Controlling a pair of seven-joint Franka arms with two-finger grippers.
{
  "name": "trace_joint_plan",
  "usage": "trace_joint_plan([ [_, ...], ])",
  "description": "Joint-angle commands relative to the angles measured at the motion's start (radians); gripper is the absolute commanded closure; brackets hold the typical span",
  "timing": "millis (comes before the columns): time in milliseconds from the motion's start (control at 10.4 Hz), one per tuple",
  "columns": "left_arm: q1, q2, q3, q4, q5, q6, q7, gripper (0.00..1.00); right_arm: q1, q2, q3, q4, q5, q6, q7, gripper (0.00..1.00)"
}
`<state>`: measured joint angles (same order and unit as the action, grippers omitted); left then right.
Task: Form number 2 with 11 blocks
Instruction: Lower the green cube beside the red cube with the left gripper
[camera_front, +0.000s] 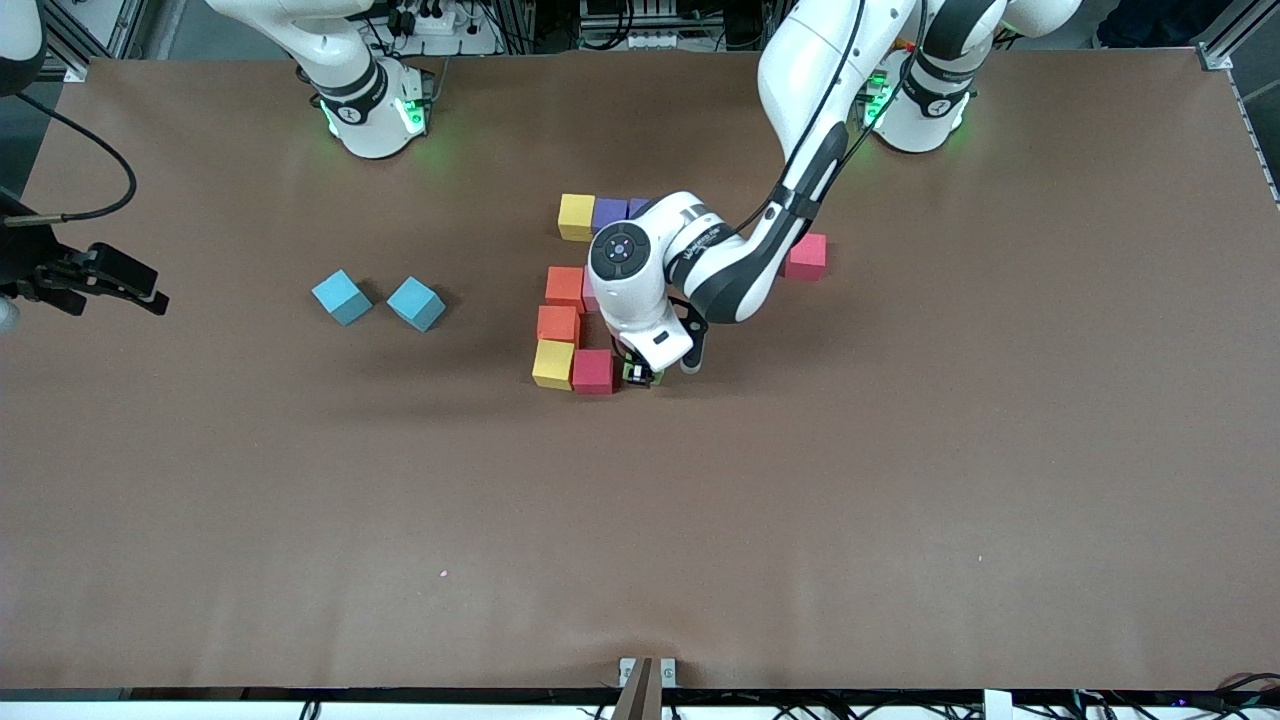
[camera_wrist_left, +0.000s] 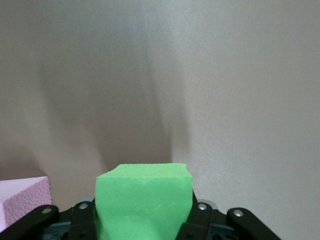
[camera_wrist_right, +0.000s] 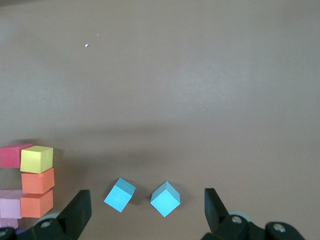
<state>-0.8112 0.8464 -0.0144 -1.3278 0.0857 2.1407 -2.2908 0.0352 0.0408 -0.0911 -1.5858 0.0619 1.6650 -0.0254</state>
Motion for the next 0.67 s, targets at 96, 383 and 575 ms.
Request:
trace_joint_plan([
  [96, -0.003, 0.057, 0.001, 0.071, -0.015, -0.001, -0.044, 0.86, 0.000, 0.002, 0.002, 0.015, 0.021, -0.001, -0.014, 0.00],
  [383, -0.003, 0.068, 0.001, 0.071, -0.017, 0.014, -0.045, 0.86, -0.001, 0.001, 0.002, 0.016, 0.019, -0.011, -0.014, 0.00],
  [575, -0.003, 0.079, -0.001, 0.071, -0.017, 0.050, -0.050, 0.83, 0.002, 0.002, 0.002, 0.017, 0.009, -0.007, -0.031, 0.00],
])
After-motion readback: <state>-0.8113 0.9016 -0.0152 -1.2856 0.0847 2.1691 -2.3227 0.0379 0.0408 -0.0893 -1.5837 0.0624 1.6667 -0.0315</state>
